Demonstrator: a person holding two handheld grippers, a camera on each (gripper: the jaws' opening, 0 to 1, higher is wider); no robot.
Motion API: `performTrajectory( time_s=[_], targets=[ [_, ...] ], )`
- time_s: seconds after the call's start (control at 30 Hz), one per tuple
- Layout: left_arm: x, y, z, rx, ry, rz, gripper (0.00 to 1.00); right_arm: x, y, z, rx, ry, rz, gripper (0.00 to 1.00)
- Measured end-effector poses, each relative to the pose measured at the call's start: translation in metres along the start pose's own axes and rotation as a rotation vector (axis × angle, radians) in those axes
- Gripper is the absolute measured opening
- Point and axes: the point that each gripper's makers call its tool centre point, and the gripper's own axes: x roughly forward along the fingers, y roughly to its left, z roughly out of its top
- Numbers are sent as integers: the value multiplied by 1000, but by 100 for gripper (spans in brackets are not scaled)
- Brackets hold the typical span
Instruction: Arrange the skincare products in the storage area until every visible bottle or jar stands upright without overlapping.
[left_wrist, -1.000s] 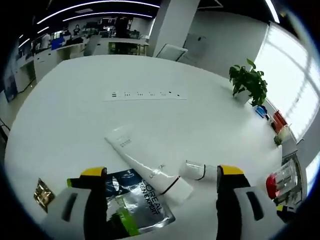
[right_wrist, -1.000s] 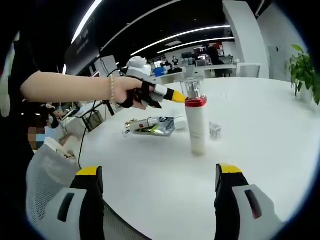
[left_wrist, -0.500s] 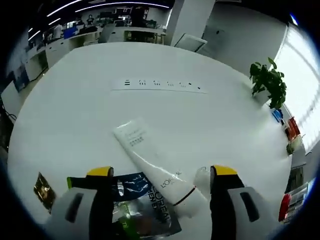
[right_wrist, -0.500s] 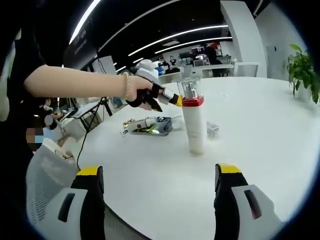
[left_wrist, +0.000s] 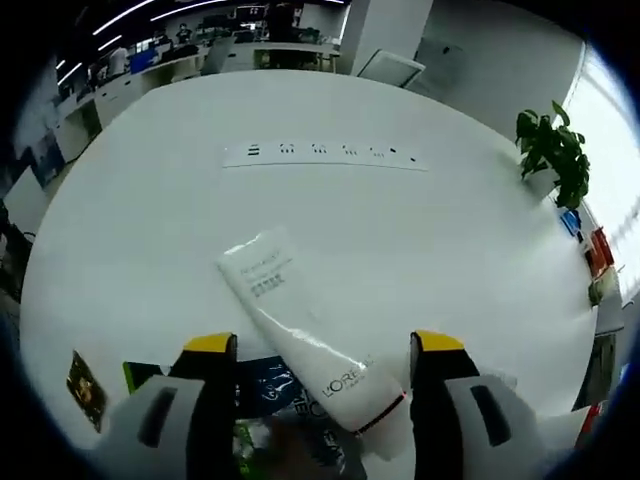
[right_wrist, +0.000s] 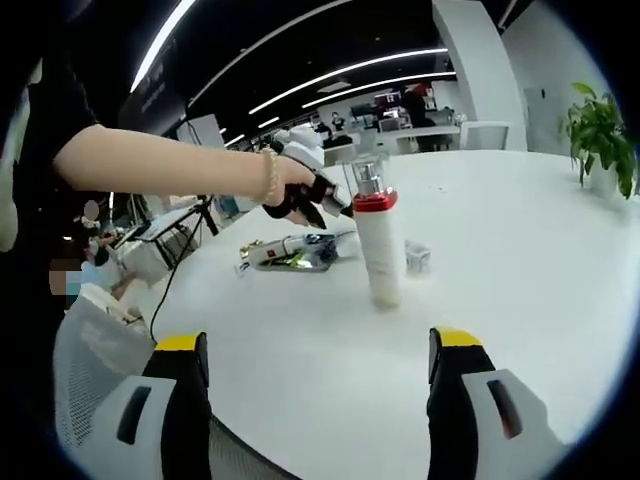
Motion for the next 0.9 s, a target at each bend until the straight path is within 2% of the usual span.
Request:
performTrajectory(
  time_s=[0.17, 0.2, 0.4, 0.43, 0.57, 0.6, 0.7, 0.9],
  targets=[
    [3, 4, -7, 16, 22, 48, 59, -1, -2, 0, 9, -2, -11, 90],
    [2, 4, -6, 46, 16, 63, 57, -1, -3, 0, 10, -1, -14, 90],
    [-2, -2, -10, 113, 5, 75, 54, -1, -4, -2, 13, 3, -17, 89],
    [-1, 1, -8, 116, 3, 75, 53, -1, -4, -2, 12, 4, -17, 89],
    [-1, -4, -10, 175, 4, 64, 40, -1, -5, -2, 14, 7, -23, 89],
    [-2, -5, -9, 222, 0, 59, 37, -1, -5, -2, 16, 5, -24, 89],
    [3, 1, -4, 198, -11, 55, 34, -1, -6, -2, 18, 5, -27, 89],
    [5, 1, -3, 161, -15, 33, 30, -1, -6, -2, 14, 6, -26, 88]
  ],
)
